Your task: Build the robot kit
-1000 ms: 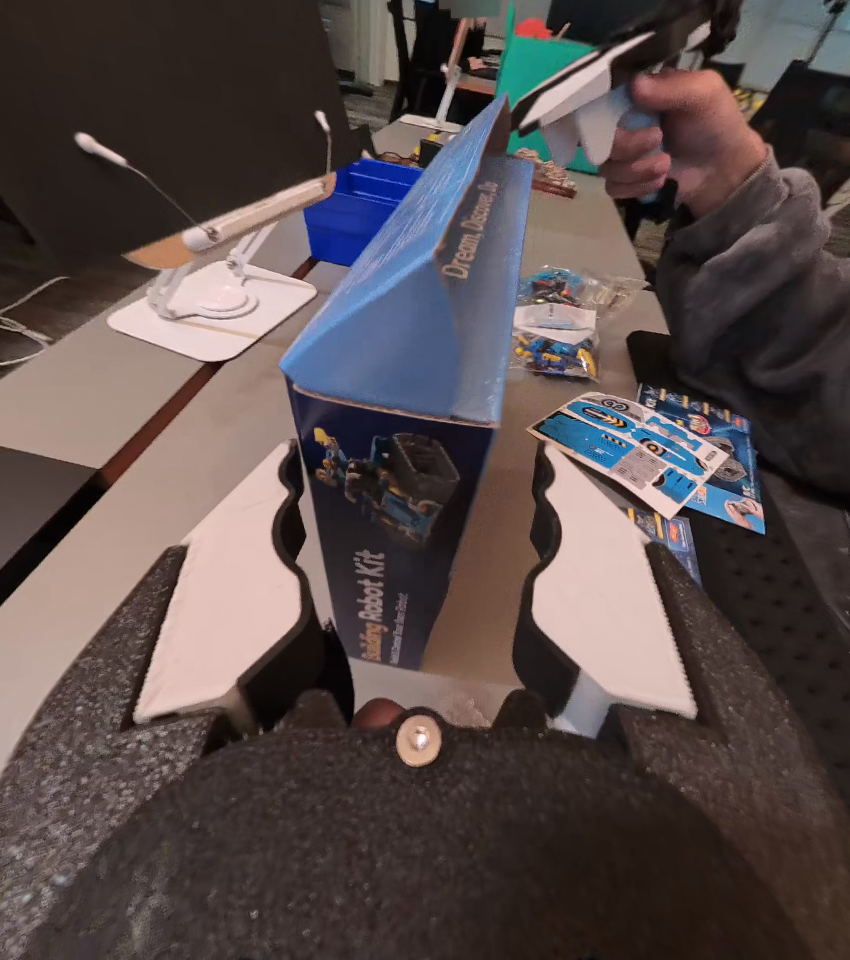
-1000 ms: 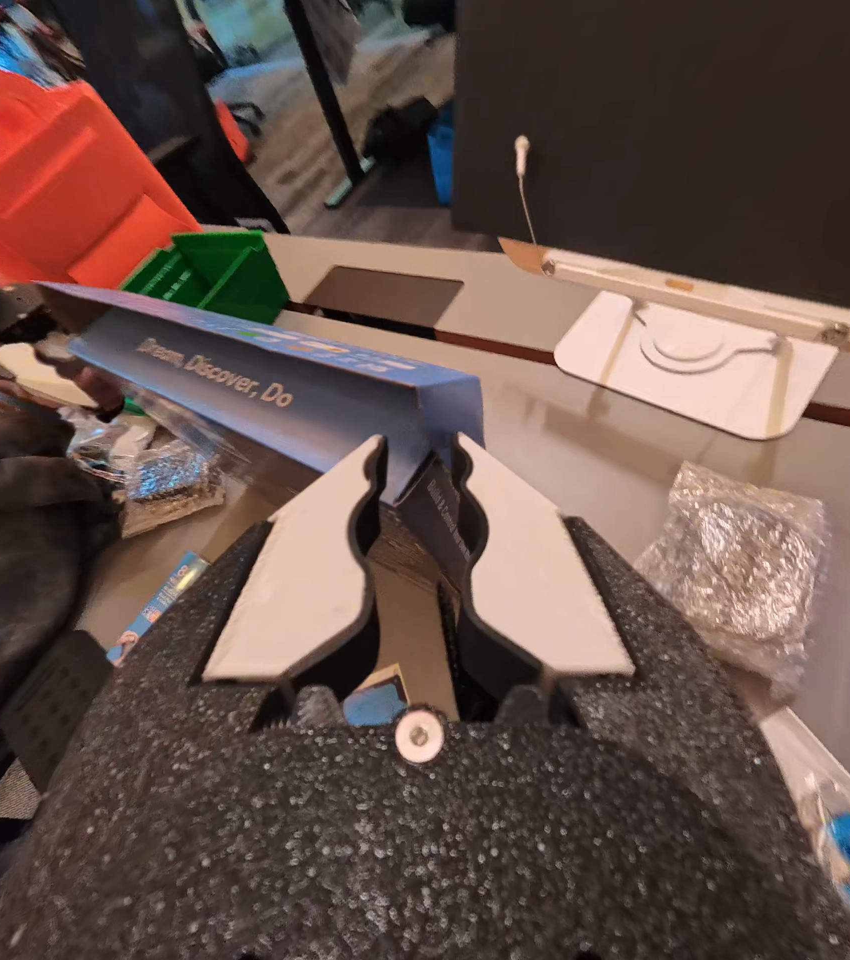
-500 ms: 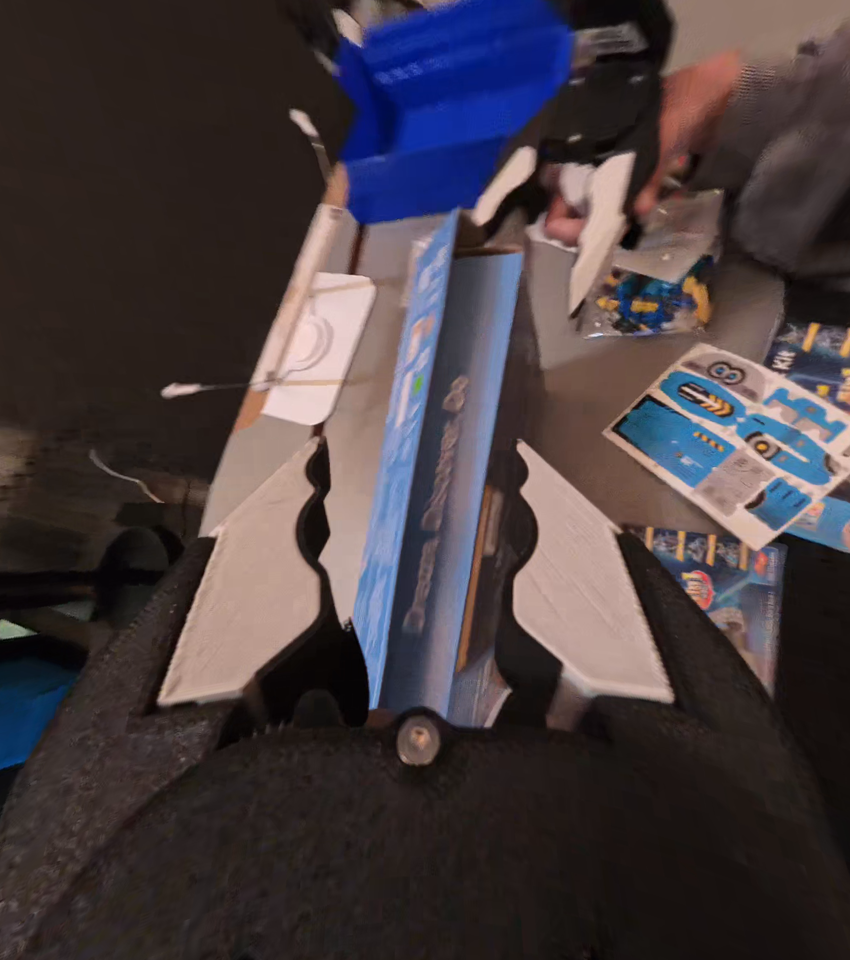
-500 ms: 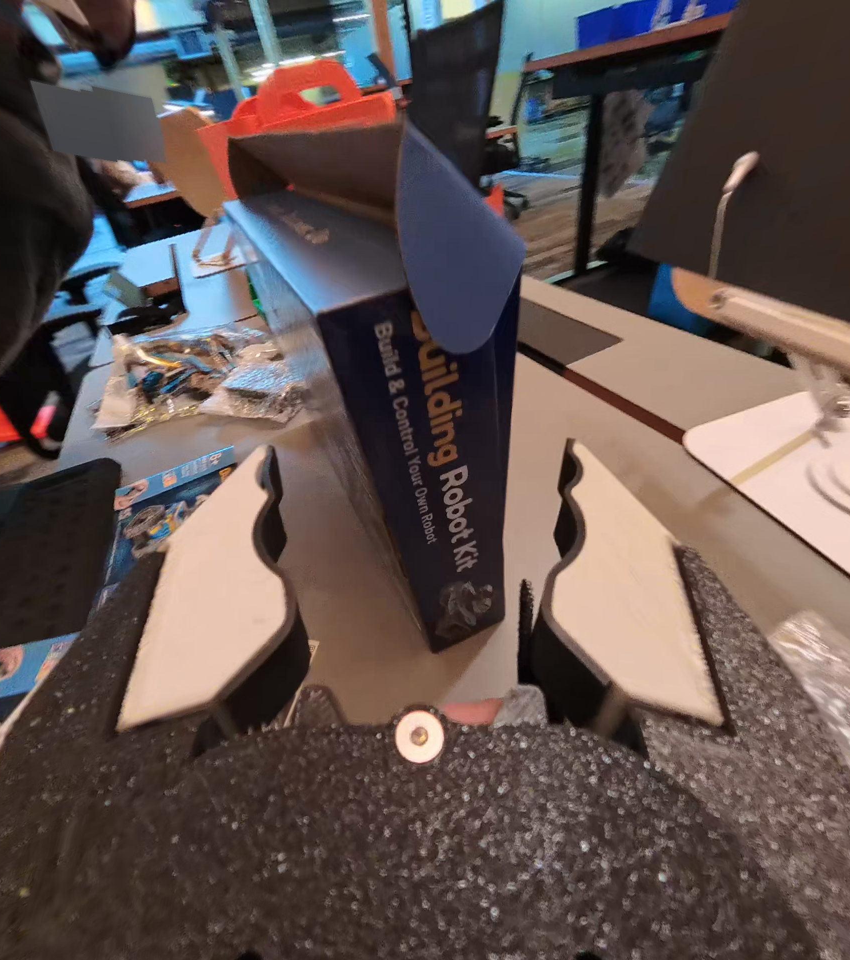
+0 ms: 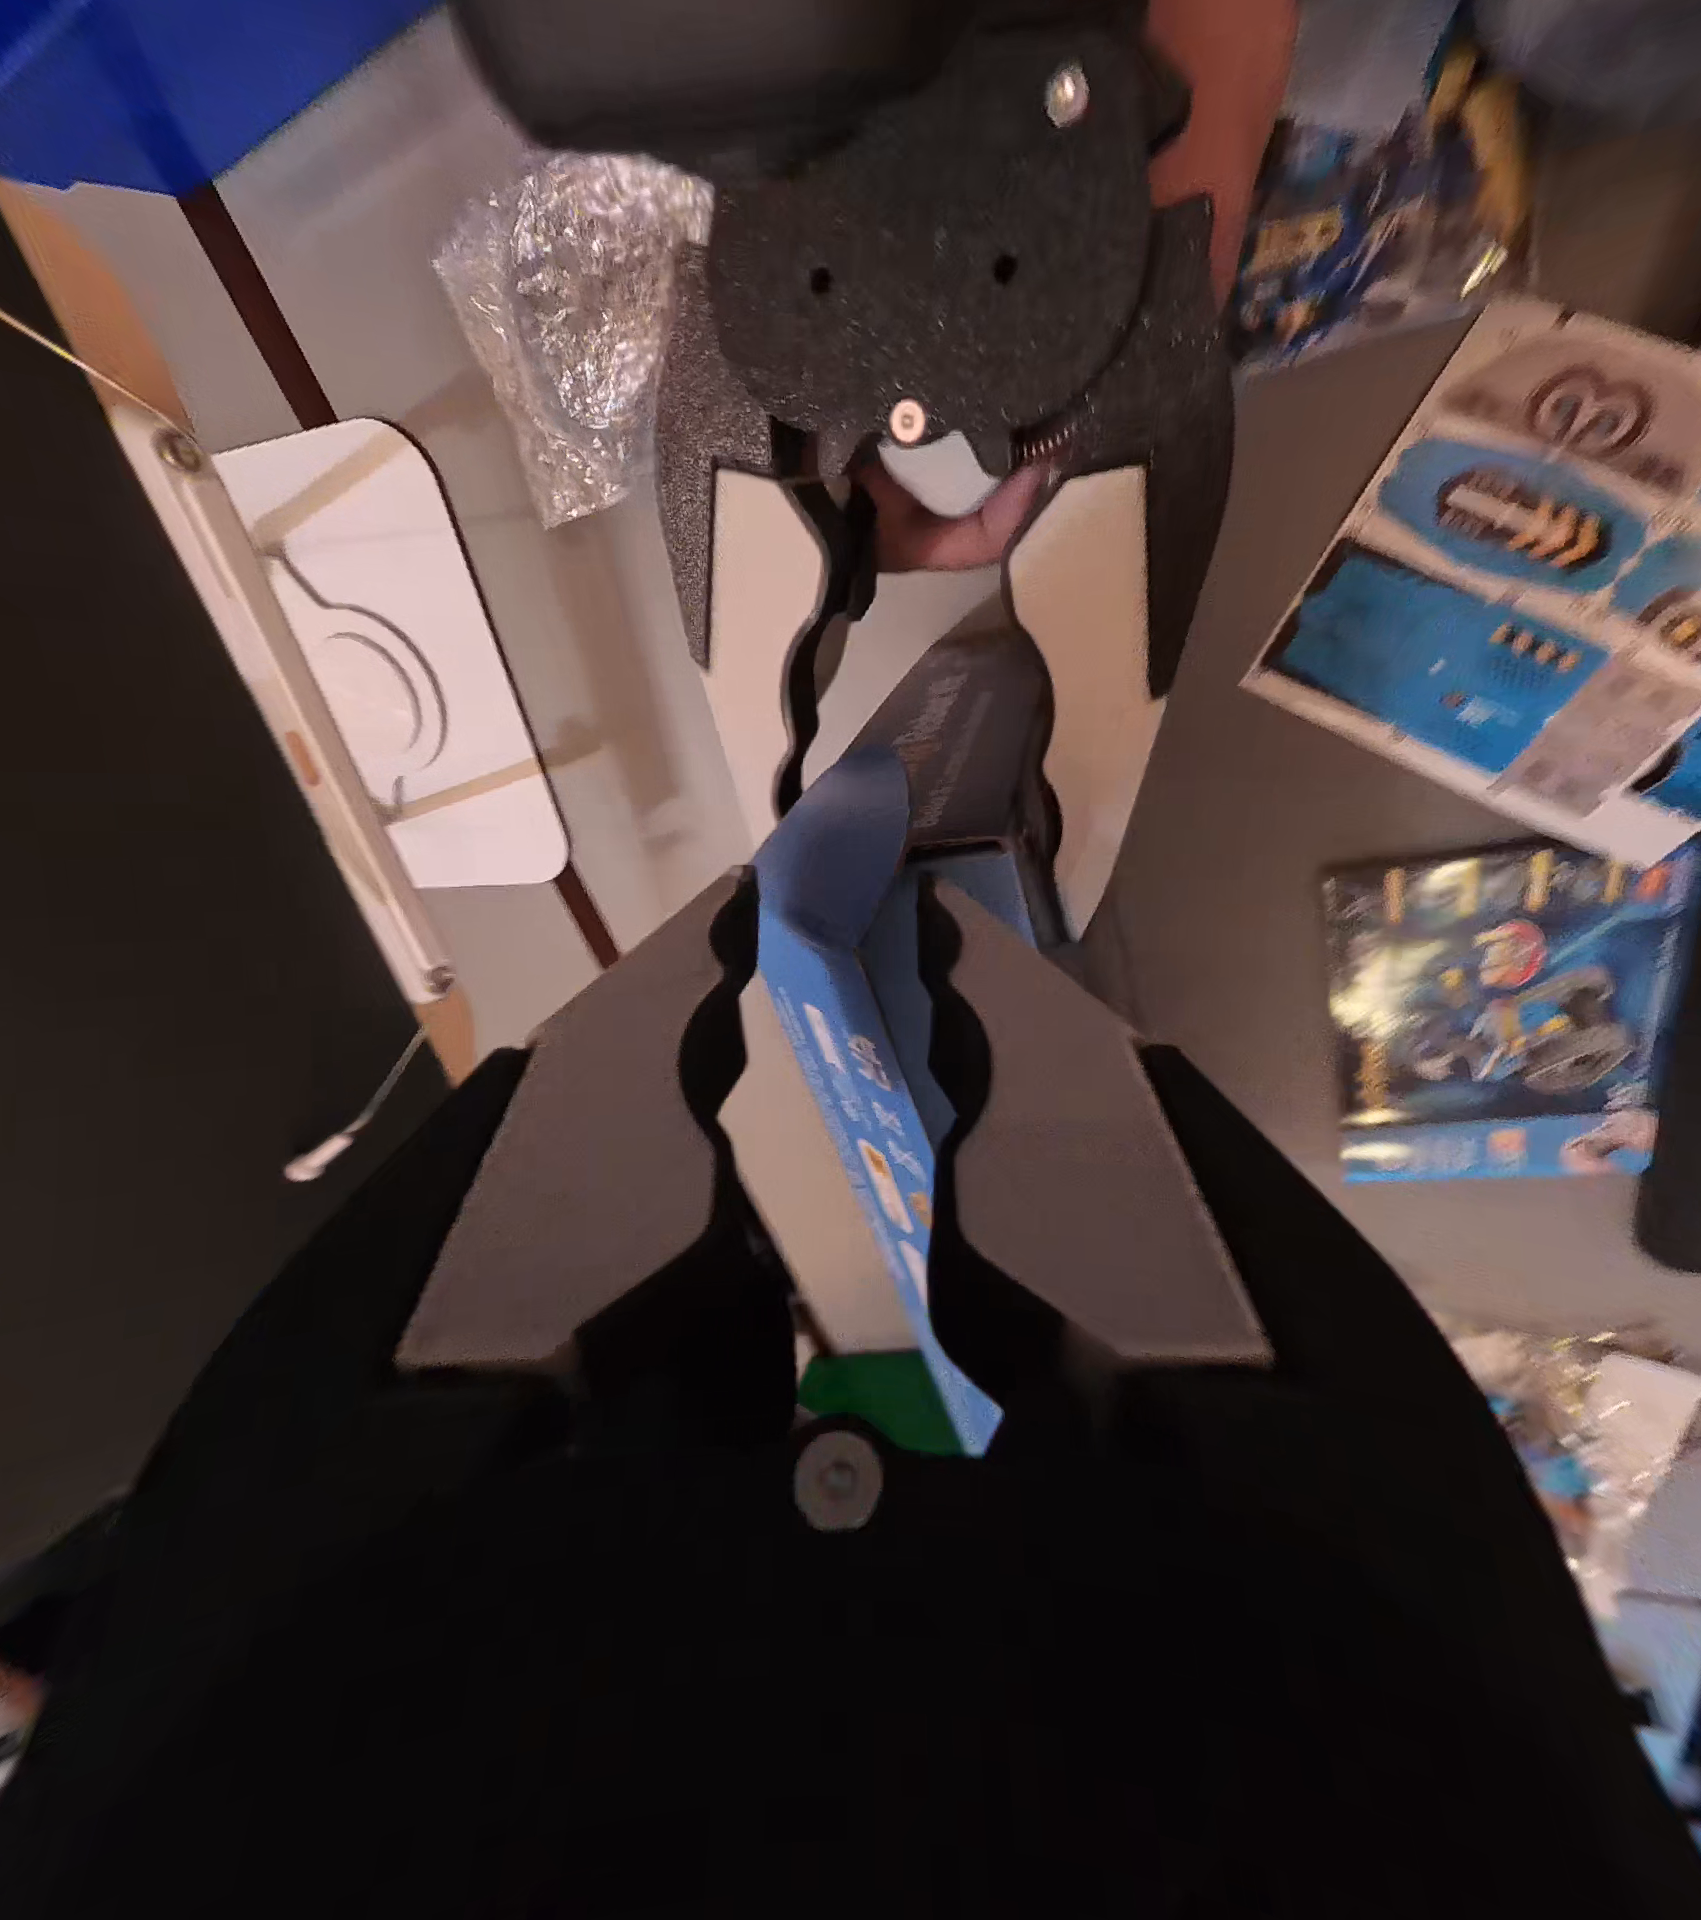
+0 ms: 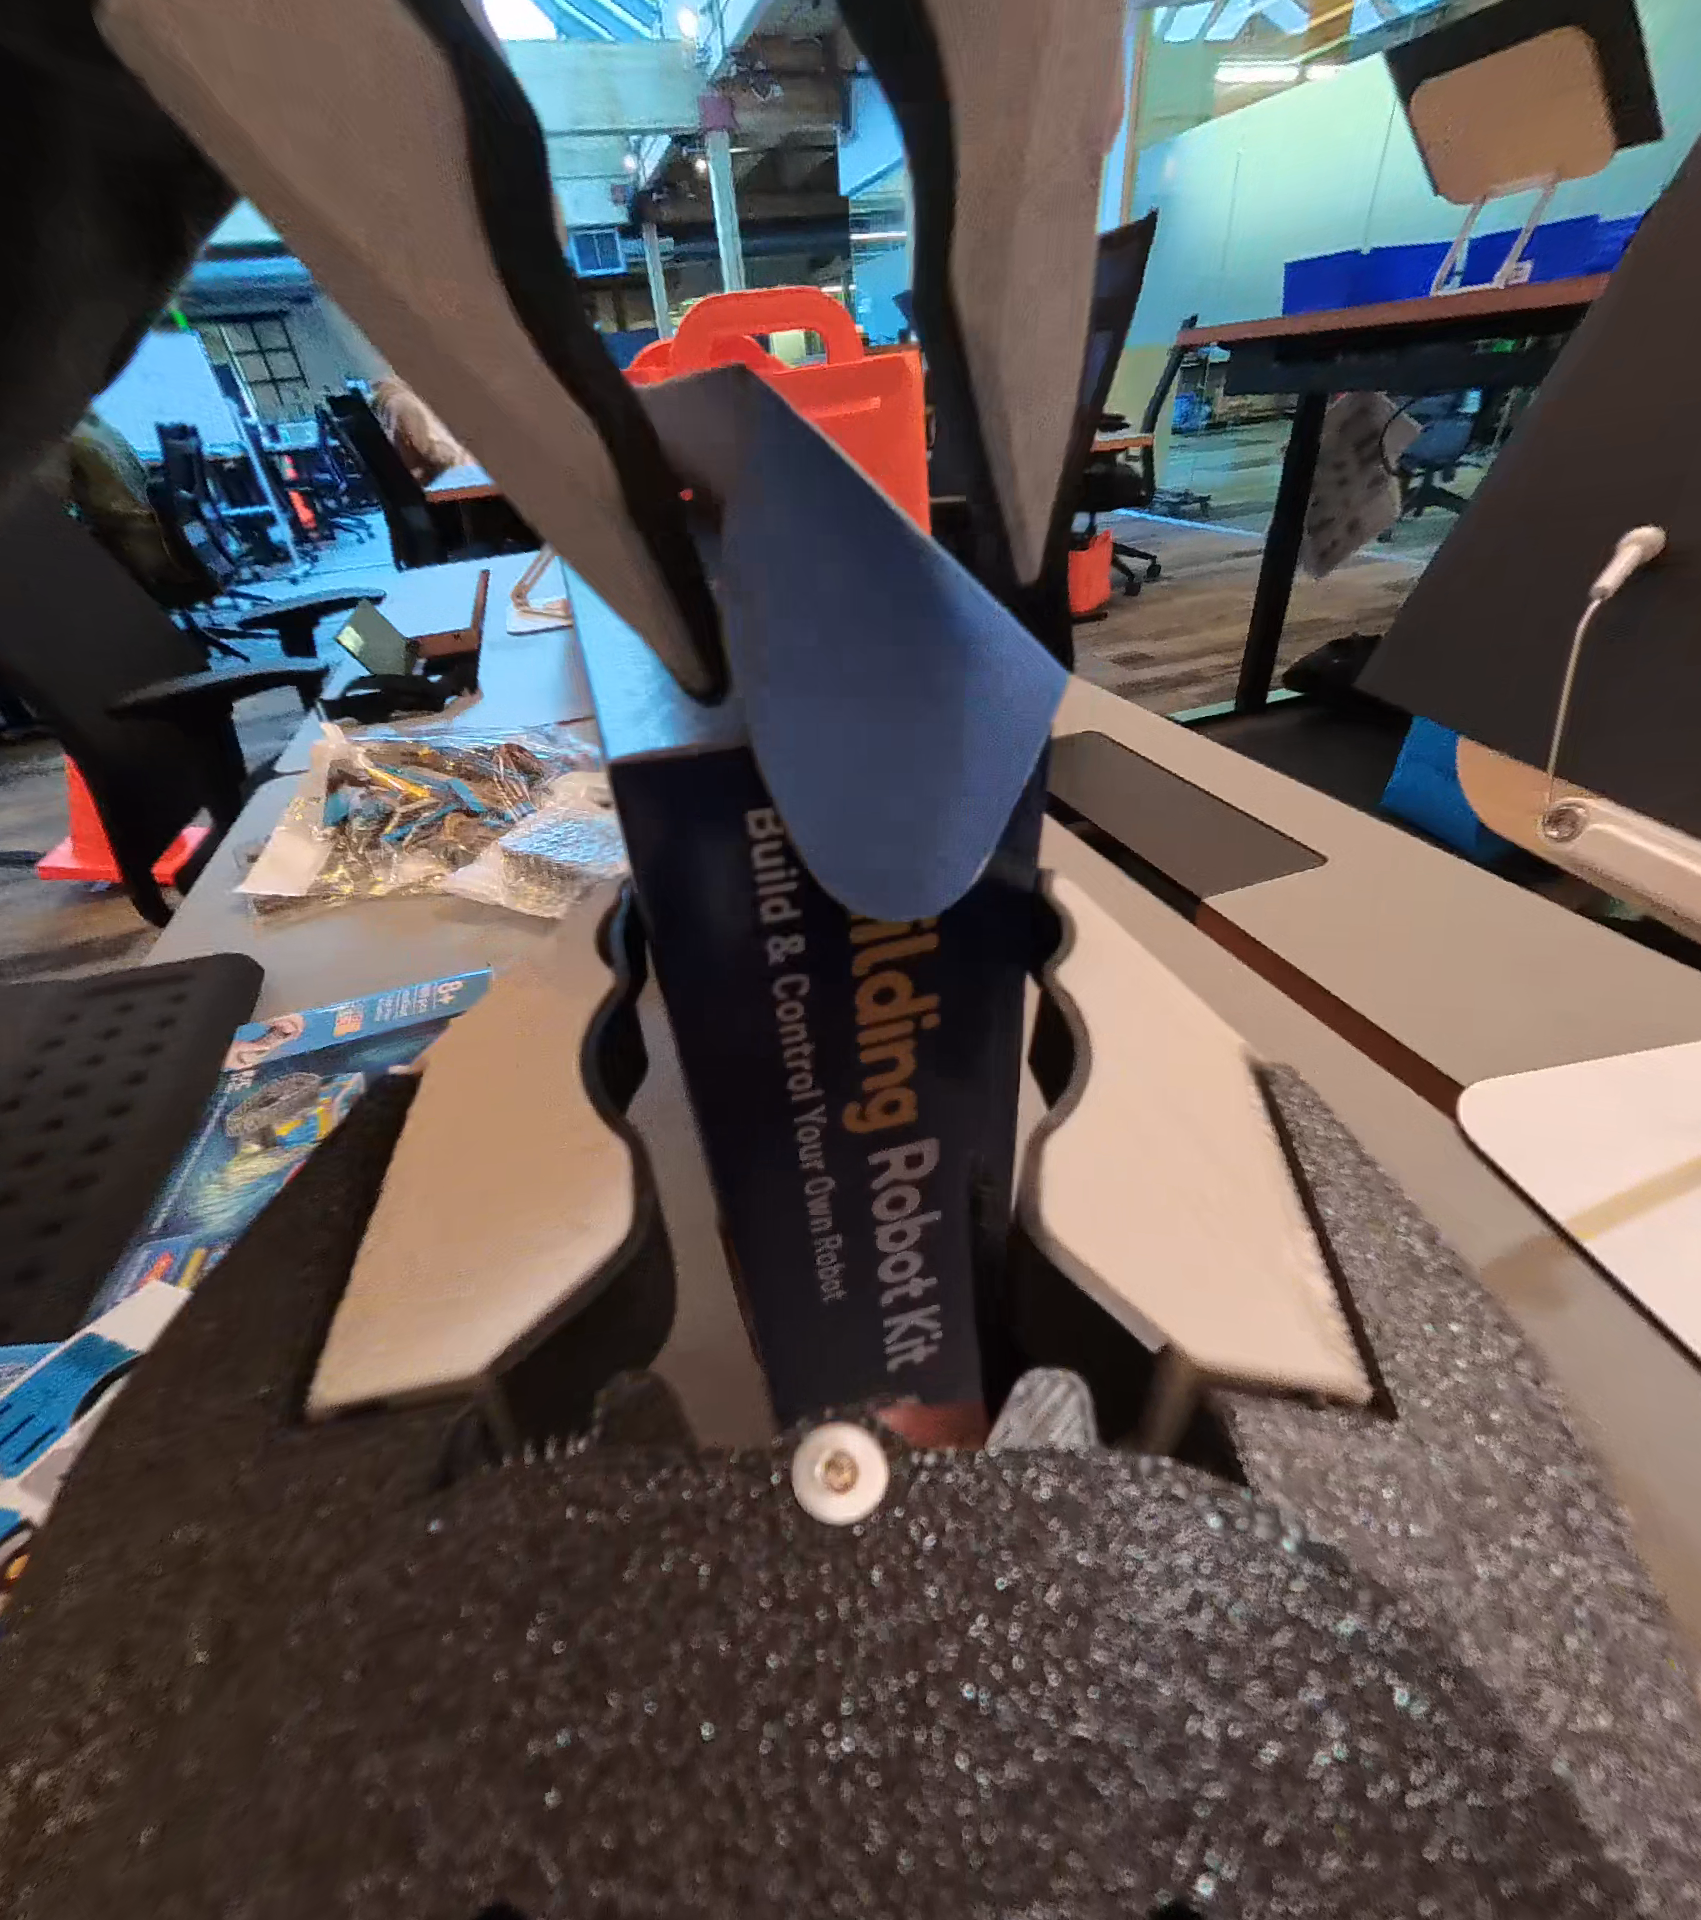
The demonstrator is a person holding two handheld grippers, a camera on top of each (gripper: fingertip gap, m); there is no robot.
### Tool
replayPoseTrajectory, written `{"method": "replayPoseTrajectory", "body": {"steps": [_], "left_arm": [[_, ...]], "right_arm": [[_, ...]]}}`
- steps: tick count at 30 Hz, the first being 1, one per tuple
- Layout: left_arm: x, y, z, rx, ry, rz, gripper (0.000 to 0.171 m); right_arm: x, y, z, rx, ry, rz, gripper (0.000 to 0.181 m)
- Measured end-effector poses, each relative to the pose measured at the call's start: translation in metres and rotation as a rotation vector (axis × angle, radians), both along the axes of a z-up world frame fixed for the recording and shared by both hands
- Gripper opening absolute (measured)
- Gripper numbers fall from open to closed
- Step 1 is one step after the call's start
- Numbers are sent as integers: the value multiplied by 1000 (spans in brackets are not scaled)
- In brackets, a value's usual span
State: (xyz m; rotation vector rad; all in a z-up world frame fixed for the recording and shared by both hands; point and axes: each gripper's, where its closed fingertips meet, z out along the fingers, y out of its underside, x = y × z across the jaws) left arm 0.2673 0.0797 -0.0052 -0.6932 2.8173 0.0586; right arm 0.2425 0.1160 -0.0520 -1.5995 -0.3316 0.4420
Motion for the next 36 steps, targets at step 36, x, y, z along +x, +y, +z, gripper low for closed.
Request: {"method": "replayPoseTrajectory", "body": {"steps": [36], "left_arm": [[9, 8, 17, 763, -240, -1377, 4]], "right_arm": [[5, -2, -3, 24, 53, 73, 67]]}}
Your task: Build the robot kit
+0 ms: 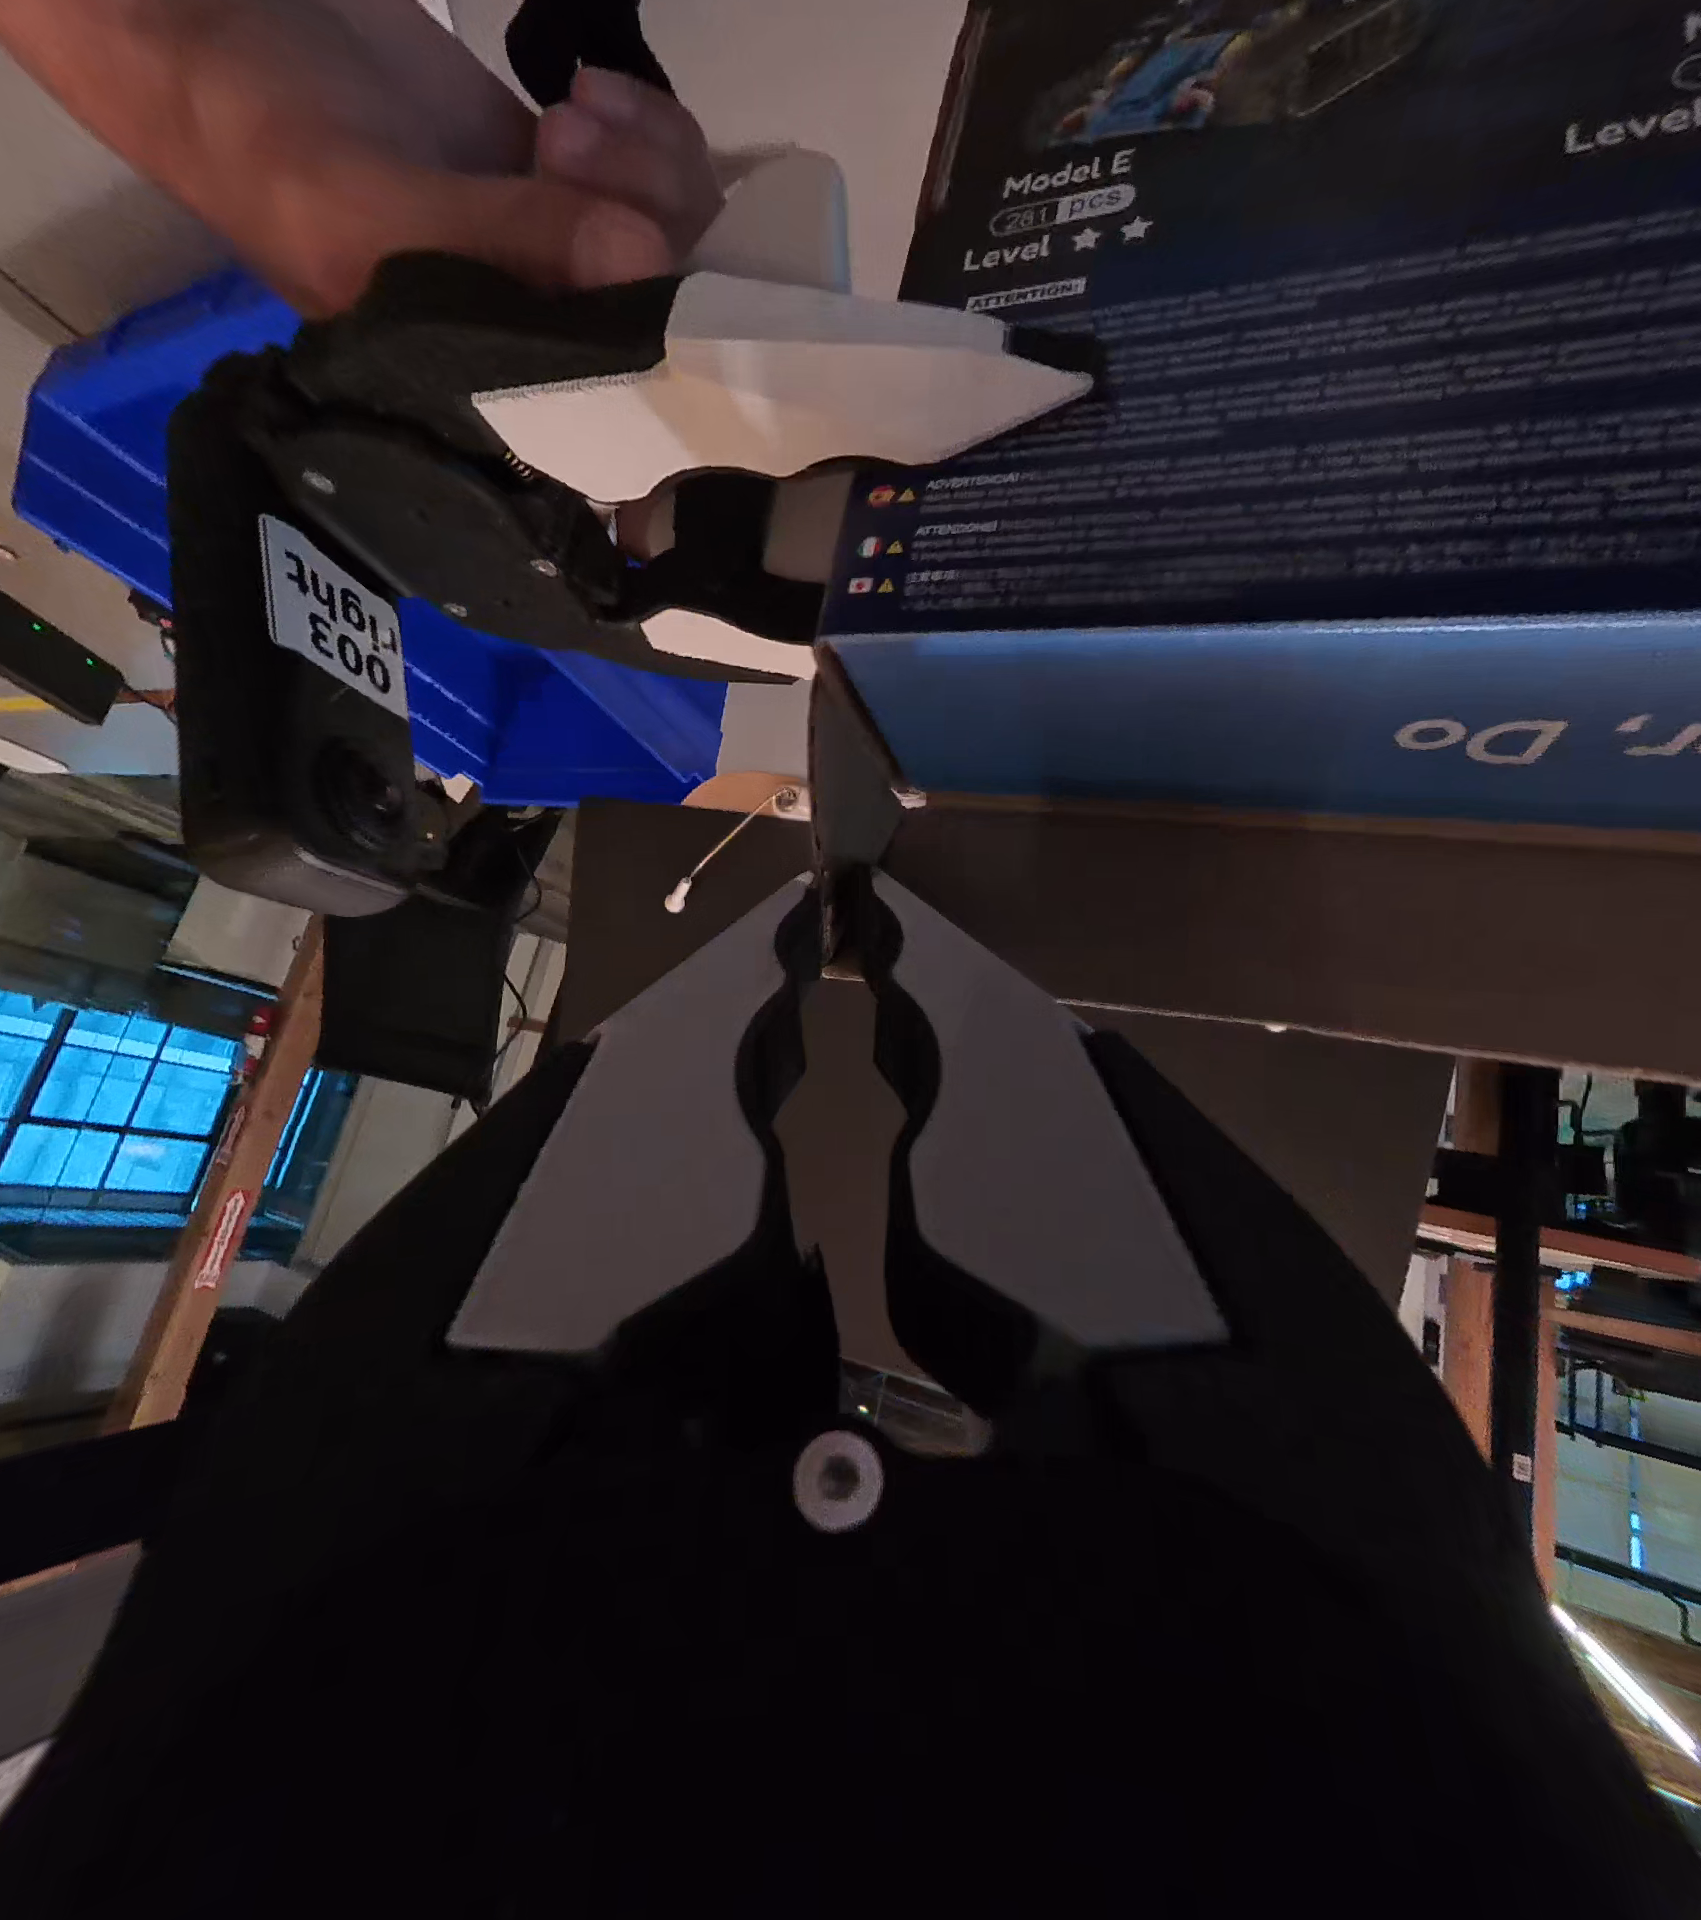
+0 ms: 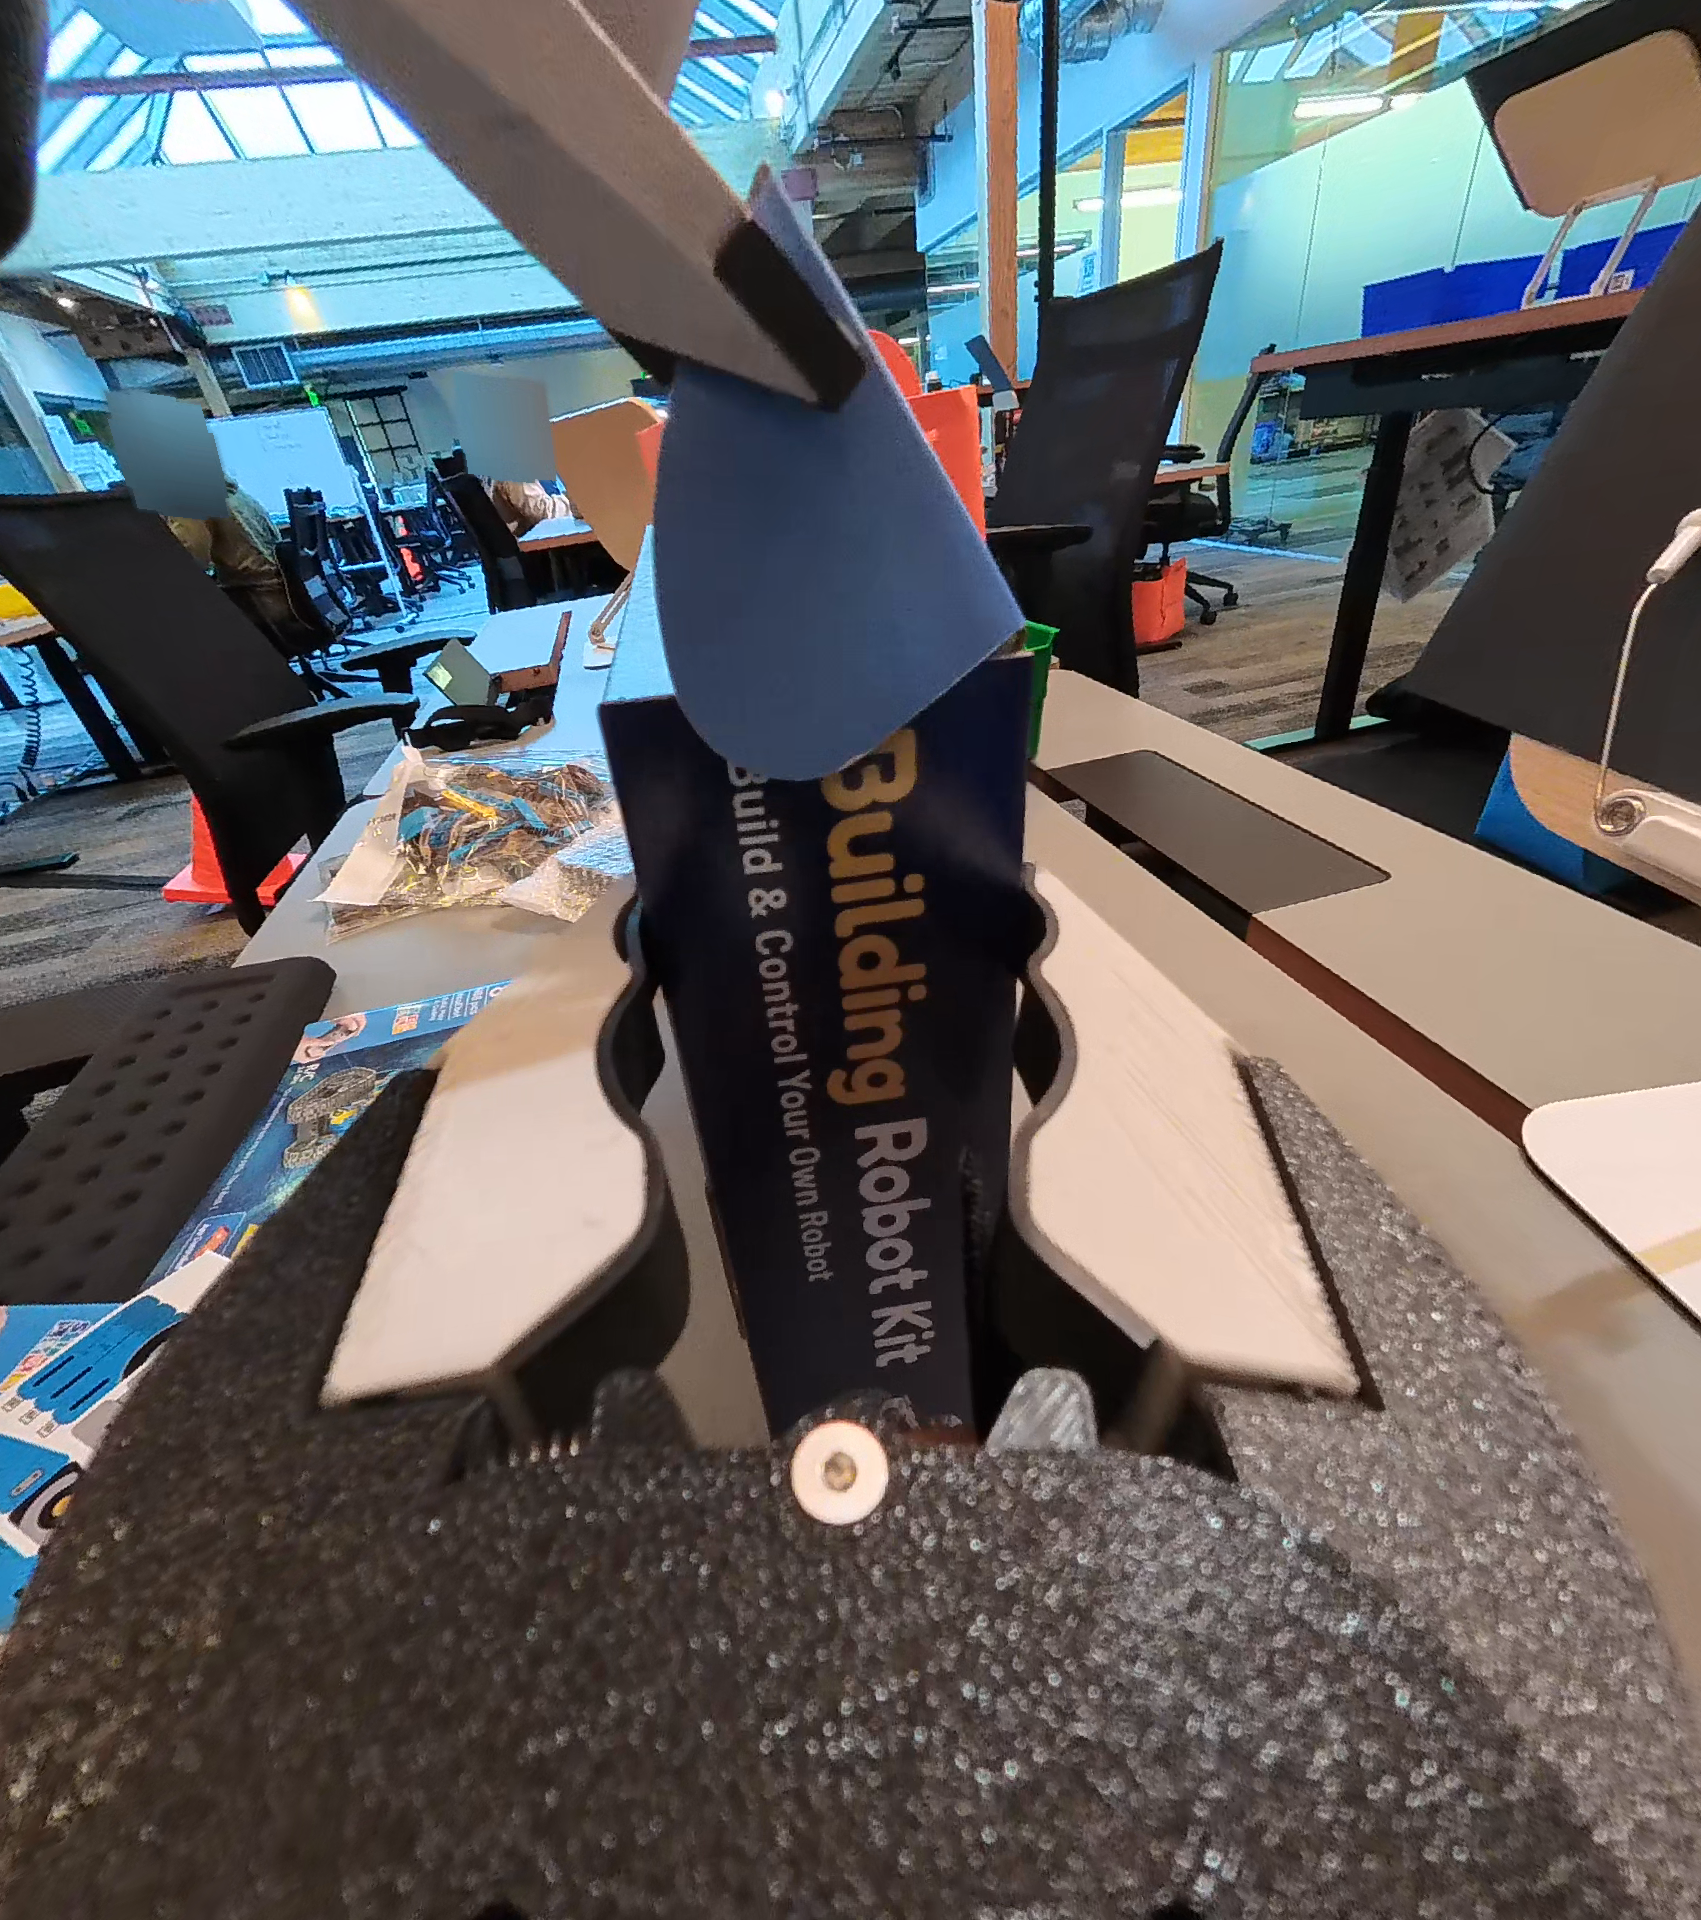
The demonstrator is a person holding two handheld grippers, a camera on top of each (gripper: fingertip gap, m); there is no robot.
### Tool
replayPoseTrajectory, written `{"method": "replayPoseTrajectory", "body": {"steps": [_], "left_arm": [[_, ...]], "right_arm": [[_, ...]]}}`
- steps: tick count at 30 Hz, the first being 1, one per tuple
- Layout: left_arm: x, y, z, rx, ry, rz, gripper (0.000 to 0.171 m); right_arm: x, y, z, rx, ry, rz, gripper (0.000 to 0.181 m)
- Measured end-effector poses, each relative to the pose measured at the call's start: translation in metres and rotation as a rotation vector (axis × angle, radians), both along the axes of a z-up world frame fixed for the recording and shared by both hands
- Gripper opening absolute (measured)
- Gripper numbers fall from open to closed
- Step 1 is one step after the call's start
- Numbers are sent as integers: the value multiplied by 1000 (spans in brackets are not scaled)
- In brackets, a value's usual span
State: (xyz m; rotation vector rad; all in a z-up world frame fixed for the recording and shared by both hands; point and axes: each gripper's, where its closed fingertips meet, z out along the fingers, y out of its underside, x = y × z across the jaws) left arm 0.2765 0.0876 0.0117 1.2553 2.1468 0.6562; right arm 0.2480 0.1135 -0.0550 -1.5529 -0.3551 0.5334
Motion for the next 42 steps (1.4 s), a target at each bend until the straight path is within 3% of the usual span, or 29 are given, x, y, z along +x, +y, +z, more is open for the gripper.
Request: {"method": "replayPoseTrajectory", "body": {"steps": [12, 15, 18, 23, 25, 28, 30, 32, 34, 36, 39, 42], "left_arm": [[2, 4, -2, -96, 72, 144, 4], [-4, 8, -4, -75, 85, 235, 3], [-9, 11, -4, -75, 87, 342, 2], [-13, 9, -4, -116, 111, 462, 2], [-11, 10, -5, -121, 100, 502, 2], [-2, 14, -7, -177, 18, 588, 5], [-5, 22, -6, -226, -28, 745, 31], [-16, 23, 2, -381, -8, 937, 51], [-27, 21, 25, -642, 14, 1065, 57], [-50, 34, 52, -934, 43, 1228, 77], [-105, 89, 72, -1348, 65, 1393, 89], [-166, 175, 54, -1620, -86, 1488, 93]], "right_arm": [[1, 0, 1, -47, -17, -49, 67], [7, -10, 31, 40, -6, -120, 79], [4, -24, 64, 164, 19, -162, 65], [2, -16, 56, 152, -62, -289, 41], [13, -18, 60, 196, -69, -368, 12], [28, -18, 58, 185, -97, -486, 4], [28, -16, 56, 169, -159, -544, 3], [27, -15, 56, 160, -180, -573, 3], [27, -15, 57, 150, -167, -573, 2], [28, -17, 59, 148, -165, -574, 2], [30, -15, 59, 123, -162, -584, 2], [33, -11, 59, 97, -150, -606, 3]]}}
